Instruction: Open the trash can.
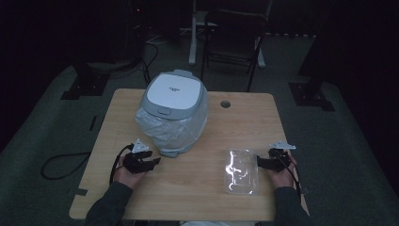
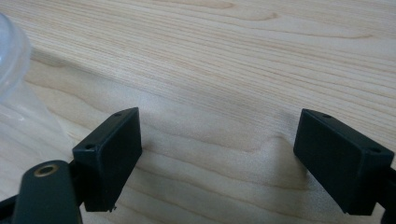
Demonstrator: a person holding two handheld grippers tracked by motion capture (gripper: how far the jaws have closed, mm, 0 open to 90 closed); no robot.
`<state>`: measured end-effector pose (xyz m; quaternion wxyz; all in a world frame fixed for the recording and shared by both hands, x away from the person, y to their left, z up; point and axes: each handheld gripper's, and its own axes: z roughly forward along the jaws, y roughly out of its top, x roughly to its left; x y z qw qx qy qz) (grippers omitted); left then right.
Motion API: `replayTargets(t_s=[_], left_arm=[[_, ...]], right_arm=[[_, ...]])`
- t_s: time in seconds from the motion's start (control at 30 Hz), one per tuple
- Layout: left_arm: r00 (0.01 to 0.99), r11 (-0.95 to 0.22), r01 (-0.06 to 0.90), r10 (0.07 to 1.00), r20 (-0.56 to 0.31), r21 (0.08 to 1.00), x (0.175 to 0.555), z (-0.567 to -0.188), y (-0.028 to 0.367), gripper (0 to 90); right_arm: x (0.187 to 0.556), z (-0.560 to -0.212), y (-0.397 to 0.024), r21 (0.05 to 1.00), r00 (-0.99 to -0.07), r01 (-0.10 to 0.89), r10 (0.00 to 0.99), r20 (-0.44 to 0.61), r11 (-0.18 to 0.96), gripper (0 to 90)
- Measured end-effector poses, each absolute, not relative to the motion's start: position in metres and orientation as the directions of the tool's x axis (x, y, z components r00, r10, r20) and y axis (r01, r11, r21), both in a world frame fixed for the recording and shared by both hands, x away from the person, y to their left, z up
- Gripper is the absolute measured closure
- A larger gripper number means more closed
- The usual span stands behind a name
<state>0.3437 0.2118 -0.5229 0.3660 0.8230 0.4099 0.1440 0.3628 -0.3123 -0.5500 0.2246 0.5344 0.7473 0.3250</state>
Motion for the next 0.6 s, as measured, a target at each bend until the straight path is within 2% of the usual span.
replayTargets(t_s=[0.3,0.6], left_arm=[[0.629,-0.358,0.57,0.769,-0.112,0.739,0.341,-0.513,0.215,51.8],[0.639,-0.351,0.557,0.76,-0.118,0.752,0.338,-0.504,0.216,52.0]], right_arm=[[0.363,-0.55,-0.312,0.726,-0.328,0.653,0.945,0.011,0.218,14.4],[0.363,-0.55,-0.312,0.726,-0.328,0.653,0.945,0.012,0.218,14.4]])
